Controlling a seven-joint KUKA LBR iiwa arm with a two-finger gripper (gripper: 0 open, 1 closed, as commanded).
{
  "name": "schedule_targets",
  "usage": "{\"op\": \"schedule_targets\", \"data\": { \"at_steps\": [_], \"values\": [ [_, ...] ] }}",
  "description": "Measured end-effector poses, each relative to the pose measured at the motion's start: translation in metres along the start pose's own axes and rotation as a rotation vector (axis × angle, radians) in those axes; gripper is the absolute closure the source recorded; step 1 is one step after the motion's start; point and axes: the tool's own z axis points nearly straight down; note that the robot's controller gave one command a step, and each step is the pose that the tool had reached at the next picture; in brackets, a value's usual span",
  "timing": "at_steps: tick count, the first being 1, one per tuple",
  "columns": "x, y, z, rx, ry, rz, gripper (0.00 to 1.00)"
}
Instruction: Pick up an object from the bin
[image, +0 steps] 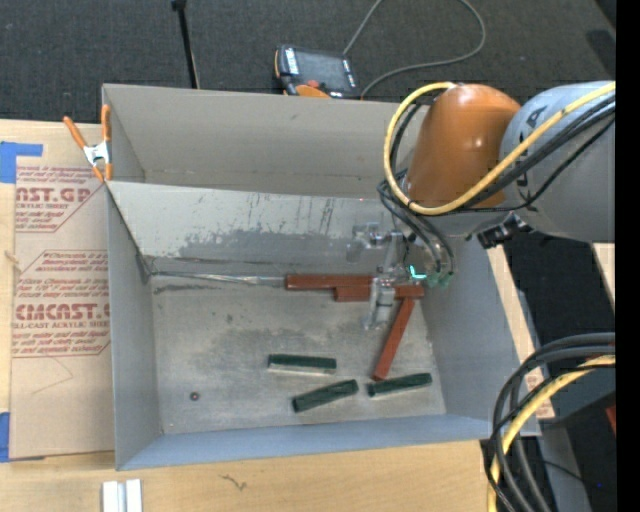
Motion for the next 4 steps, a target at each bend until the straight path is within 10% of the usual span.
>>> {"op": "schedule_targets", "data": {
  "at_steps": [1, 2, 3, 4],
  "values": [
    [0.018, 0.073, 0.098, -0.001, 0.0, -0.245, 0.0],
    [0.056, 0.106, 0.111, 0.0, -0.004, -0.719, 0.0],
    [0.054, 0.106, 0.11, 0.001, -0.007, -0.716, 1.0],
    [0.042, 0.087, 0.11, 0.002, -0.008, -0.945, 1.0]
  ]
}}
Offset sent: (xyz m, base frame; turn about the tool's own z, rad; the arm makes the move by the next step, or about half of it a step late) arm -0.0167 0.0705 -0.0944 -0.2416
